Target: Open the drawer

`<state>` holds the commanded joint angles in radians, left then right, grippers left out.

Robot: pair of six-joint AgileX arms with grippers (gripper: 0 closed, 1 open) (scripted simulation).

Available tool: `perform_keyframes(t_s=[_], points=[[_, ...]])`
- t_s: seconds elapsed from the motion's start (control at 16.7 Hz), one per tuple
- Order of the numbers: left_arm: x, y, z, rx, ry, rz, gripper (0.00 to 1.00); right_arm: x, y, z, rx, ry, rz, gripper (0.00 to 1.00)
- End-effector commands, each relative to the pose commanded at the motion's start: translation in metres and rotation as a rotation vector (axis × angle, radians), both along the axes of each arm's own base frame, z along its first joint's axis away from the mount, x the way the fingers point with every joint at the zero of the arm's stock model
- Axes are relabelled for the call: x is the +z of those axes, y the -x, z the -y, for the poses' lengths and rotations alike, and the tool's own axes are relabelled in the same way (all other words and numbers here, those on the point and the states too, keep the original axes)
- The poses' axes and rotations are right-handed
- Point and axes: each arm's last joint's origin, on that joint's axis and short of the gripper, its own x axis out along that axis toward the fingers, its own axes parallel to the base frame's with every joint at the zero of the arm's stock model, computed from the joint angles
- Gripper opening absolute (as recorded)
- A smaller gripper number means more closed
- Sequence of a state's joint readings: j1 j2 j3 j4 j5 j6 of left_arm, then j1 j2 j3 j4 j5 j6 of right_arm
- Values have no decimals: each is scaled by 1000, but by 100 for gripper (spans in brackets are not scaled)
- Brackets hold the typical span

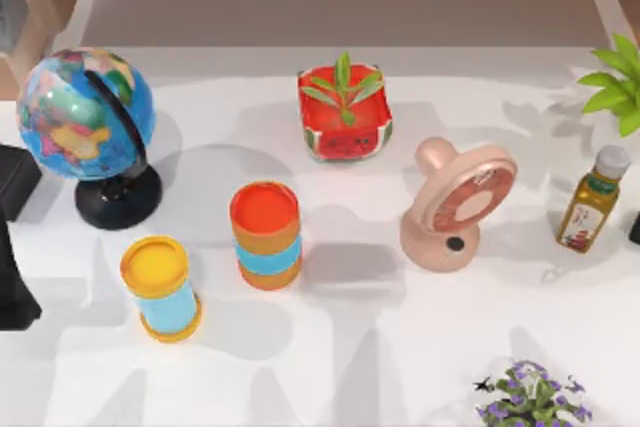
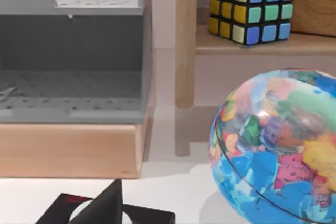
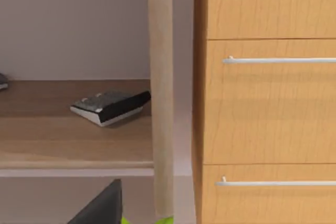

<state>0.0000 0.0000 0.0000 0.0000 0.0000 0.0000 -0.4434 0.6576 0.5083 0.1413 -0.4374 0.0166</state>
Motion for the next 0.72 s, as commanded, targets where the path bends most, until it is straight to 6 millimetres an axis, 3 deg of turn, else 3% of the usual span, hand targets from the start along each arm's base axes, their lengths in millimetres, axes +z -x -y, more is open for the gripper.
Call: perform_keyframes(t_s=[0.18,0.54,0.72], points=[[0,0,0,0,0,0,100,14,-8,12,3,10,10,100],[0,0,0,0,0,0,100,16,-10,13,5,26,16,100],[0,0,0,0,0,0,100,26,-26,22,5,141,48,100]])
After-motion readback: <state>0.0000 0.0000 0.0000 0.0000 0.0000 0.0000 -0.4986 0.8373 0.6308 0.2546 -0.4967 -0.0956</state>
